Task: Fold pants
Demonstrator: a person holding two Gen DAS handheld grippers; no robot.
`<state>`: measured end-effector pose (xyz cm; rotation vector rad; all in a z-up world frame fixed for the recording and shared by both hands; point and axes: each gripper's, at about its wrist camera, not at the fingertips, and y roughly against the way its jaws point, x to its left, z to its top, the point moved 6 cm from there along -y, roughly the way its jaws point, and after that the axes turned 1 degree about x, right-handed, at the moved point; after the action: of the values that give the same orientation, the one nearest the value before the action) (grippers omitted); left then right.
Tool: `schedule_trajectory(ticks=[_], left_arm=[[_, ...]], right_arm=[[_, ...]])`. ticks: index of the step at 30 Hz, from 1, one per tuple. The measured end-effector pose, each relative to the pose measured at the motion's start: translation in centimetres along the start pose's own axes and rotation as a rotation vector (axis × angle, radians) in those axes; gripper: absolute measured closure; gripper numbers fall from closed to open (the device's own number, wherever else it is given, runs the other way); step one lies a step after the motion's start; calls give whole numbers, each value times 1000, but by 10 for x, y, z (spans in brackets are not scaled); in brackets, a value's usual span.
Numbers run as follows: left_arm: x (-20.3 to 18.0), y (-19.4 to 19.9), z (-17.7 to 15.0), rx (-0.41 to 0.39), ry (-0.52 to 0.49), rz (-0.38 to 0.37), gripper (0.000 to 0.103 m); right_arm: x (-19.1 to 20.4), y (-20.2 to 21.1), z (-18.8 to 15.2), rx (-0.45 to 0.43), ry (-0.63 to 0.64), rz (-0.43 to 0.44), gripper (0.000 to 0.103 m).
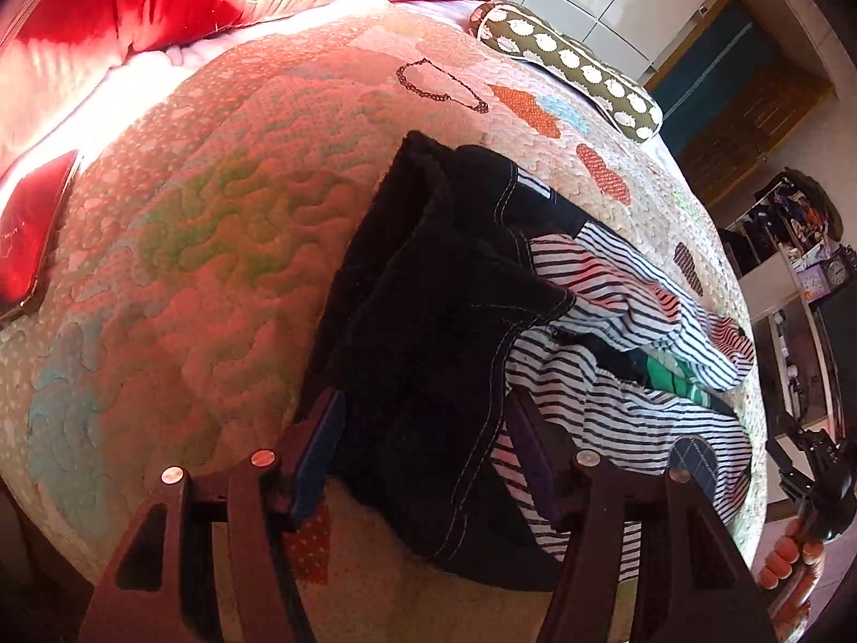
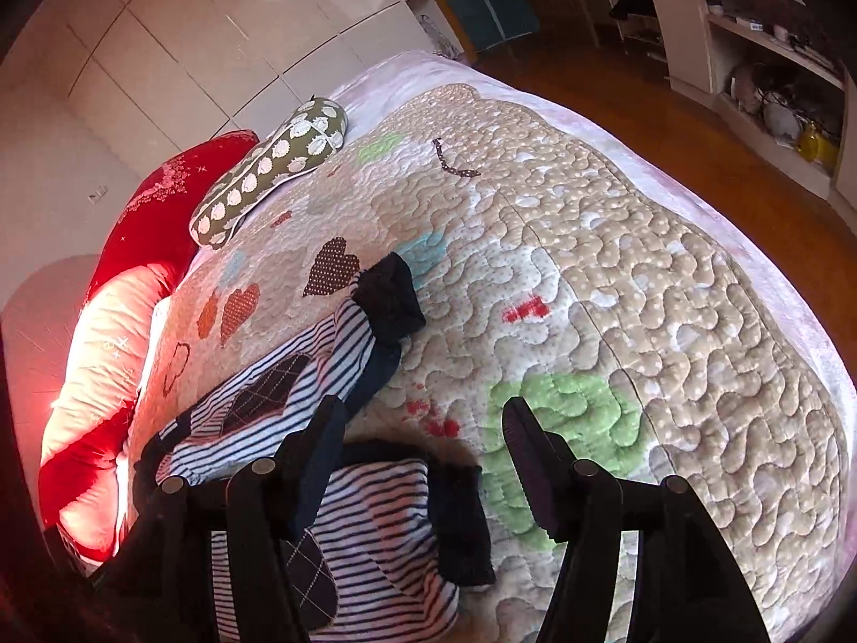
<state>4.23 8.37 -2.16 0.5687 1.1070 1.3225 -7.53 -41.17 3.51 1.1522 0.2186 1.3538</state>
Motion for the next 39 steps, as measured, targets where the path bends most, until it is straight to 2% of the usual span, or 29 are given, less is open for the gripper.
schedule_trajectory(ticks=[2, 3, 5, 6, 8, 10, 14, 15, 18, 20, 22, 24, 27, 29, 30, 32, 33, 34, 35, 39], left_arm=[[2, 2, -2, -14, -41, 96, 81], [4, 3, -2, -13, -46, 109, 86], [13, 6, -2, 3, -12, 88, 89], [18, 8, -3, 9, 6, 83, 89], [25, 14, -3, 10, 37, 70, 89], [27, 22, -4, 3, 56, 57, 89], [34, 40, -6, -26, 101, 40, 86], [38, 45, -8, -36, 115, 34, 86], [42, 60, -15, -65, 134, 13, 83], [39, 69, -22, -88, 125, -1, 73], [34, 74, -31, -95, 112, -18, 69], [27, 75, -39, -86, 94, -48, 69], [12, 73, -49, -66, 56, -78, 68], [1, 71, -54, -60, 21, -79, 67], [-3, 70, -56, -57, 9, -80, 67], [-9, 66, -58, -44, 2, -95, 64], [-11, 64, -58, -38, 2, -100, 64], [-13, 62, -58, -34, 3, -102, 64], [-13, 59, -58, -30, 2, -103, 64], [-14, 51, -60, -8, 7, -107, 64]], right_arm=[[-10, 7, -22, 13, 9, -6, 37], [-12, 5, -30, 17, 10, 1, 37], [-9, 3, -45, 29, 21, 33, 40], [-5, 0, -51, 44, 36, 54, 63], [2, -9, -61, 85, 64, 77, 89], [-3, -10, -62, 65, 32, 66, 90], [-35, -5, -55, 10, -13, -121, 90], [-42, 0, -54, 2, -32, -125, 90], [-49, 18, -44, -40, -77, -86, 82], [-40, 22, -31, -53, -49, -57, 75], [-27, 14, -15, -37, -33, -14, 66], [-13, -4, 3, -21, -13, 2, 58], [6, -48, 27, 41, 21, -34, 57], [13, -79, 39, 96, 14, -20, 57], [15, -92, 42, 119, 2, -16, 53], [18, -106, 49, 112, -22, -1, 50], [21, -107, 52, 100, -27, 26, 63], [23, -108, 55, 106, -37, 77, 82], [23, -108, 54, 118, -61, 112, 96], [9, -86, 48, 69, -98, 117, 96]])
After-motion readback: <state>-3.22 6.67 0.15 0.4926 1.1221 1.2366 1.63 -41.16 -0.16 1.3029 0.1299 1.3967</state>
